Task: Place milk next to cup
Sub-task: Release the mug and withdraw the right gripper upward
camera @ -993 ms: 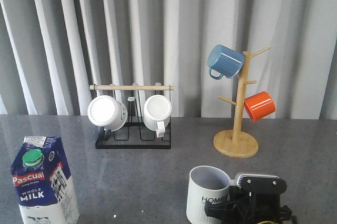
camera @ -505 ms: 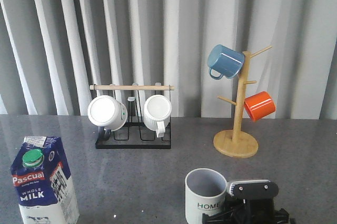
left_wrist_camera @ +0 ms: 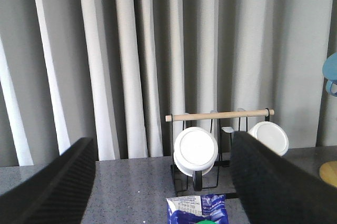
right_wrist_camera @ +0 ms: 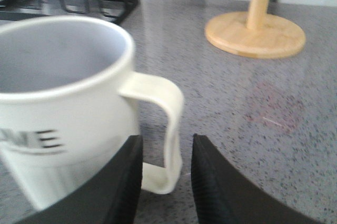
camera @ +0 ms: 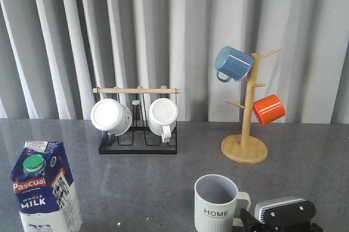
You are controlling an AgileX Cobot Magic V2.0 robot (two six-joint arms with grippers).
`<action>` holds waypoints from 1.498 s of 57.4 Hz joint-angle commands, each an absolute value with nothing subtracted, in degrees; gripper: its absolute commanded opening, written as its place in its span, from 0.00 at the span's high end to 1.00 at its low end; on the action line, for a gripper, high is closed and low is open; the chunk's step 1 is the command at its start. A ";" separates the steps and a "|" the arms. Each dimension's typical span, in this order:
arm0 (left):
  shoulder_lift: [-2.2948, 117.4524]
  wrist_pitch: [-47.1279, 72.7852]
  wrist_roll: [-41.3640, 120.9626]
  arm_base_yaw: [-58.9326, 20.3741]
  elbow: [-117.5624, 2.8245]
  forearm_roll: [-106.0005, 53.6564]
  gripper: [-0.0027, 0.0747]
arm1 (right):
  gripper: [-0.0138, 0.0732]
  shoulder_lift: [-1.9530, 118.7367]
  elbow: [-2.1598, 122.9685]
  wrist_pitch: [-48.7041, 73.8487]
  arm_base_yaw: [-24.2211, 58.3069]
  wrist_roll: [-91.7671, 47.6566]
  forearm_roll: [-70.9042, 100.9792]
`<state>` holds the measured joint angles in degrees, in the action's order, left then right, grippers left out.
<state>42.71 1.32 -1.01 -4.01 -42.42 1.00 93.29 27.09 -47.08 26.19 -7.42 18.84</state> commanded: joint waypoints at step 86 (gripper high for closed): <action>42.53 -3.33 -1.10 -4.13 -44.39 0.57 0.30 | 0.85 39.38 36.00 -9.30 14.00 -14.92 5.55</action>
<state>42.71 1.32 -1.01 -4.01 -42.42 1.00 39.49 34.04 -5.38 14.39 -14.61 6.27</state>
